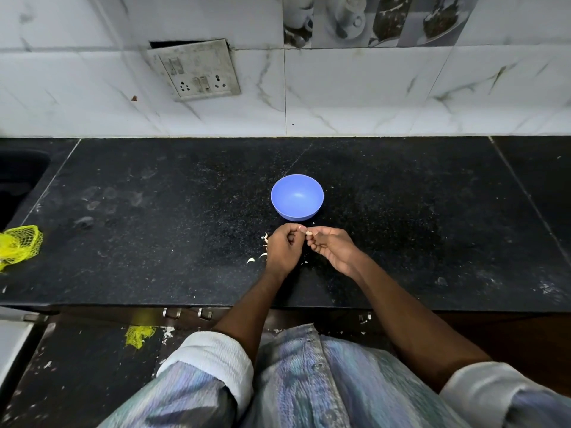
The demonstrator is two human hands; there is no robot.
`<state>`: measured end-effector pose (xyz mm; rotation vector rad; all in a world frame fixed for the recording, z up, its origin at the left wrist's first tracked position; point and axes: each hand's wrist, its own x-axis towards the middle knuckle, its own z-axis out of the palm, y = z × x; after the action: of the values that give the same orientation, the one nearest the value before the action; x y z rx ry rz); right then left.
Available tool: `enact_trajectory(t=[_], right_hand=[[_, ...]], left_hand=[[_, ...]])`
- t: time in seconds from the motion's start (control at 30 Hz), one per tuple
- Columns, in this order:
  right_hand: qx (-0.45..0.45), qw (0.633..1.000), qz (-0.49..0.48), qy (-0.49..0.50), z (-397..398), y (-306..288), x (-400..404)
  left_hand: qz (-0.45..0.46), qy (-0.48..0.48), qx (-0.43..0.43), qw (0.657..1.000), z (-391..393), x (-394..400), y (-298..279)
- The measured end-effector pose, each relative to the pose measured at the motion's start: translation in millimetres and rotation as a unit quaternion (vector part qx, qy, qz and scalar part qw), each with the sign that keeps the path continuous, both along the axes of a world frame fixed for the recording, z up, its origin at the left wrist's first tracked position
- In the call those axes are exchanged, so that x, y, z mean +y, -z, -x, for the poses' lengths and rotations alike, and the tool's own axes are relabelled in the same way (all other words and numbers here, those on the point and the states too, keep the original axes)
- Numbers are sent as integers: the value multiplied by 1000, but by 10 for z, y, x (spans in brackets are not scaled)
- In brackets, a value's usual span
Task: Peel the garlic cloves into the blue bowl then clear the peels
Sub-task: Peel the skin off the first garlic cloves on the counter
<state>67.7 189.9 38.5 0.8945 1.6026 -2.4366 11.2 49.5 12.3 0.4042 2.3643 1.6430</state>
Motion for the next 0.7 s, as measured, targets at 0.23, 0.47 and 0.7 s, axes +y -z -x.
enact_trajectory(t=[0.23,0.47,0.7], right_hand=[[-14,1000,-21,-3,-4,-34,20],[-22,1000,-21,-1,24,-95,-23],[-25,1000,-14,0,76,-105,-70]], left_hand=[[2,15,62,998,-18,-30,-56],[8,-16,88,996,-29,4,-108],[11,-29,74,997,1,36,-59]])
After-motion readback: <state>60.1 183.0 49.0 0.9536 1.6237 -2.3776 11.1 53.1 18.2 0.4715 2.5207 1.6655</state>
